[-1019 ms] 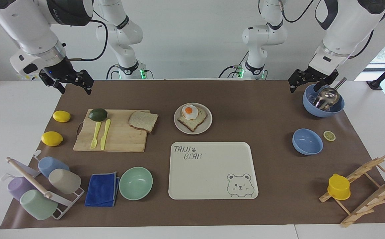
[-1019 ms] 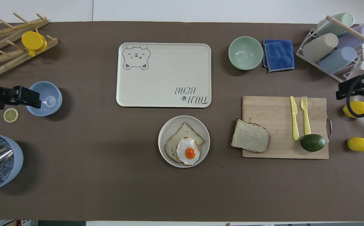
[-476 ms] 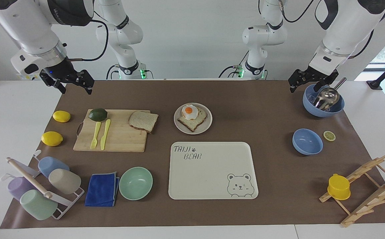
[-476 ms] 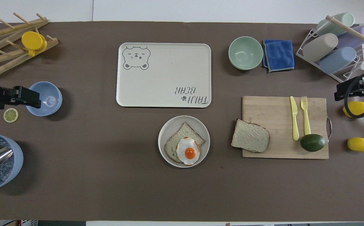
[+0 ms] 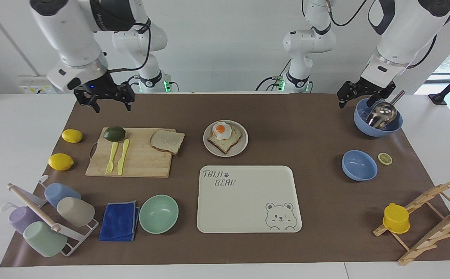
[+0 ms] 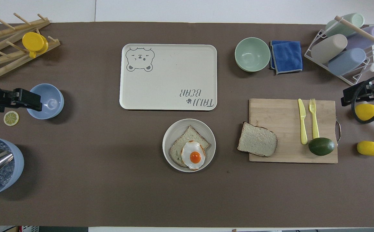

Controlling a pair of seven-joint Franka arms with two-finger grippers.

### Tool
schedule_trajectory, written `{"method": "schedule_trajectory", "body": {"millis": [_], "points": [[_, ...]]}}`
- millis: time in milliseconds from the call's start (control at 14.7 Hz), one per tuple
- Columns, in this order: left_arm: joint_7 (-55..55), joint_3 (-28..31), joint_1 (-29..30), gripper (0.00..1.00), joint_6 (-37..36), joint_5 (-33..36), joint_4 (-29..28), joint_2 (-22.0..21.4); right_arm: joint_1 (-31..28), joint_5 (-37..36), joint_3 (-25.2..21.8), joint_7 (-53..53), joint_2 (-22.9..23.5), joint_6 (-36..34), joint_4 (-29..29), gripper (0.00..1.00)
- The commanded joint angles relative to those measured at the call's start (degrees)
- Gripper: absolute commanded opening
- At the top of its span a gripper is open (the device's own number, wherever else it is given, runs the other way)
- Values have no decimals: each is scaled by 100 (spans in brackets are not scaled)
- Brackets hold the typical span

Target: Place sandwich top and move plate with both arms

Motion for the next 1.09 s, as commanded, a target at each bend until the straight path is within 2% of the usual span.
{"method": "schedule_trajectory", "body": {"millis": [0,272,408,476,612,816,951,1019], "points": [[-49,-33,58,100,0,-24,-9,-2,863,-387,32,1258,490,303,-184,100],[-49,-33,58,100,-9,-24,-9,-2,1410,-485,33,2682,1308,910,-316,100],[-49,-33,58,100,0,-33,-9,-2,1700,-590,32,3377,1913,972,-325,100],[-49,-33,58,100,0,-33,-9,-2,1788,-703,32,3572,2055,1042,-377,100],[-49,-33,58,100,0,-24,-9,-2,1772,-827,32,3600,1978,1384,-894,100],[-49,-33,58,100,0,-24,-9,-2,1772,-977,33,3565,1855,1710,-1325,100],[-49,-33,58,100,0,-24,-9,-2,1789,-977,33,3539,1776,1720,-1528,86],[-49,-33,58,100,0,-24,-9,-2,1798,-977,41,3547,1741,1720,-1616,84]]}}
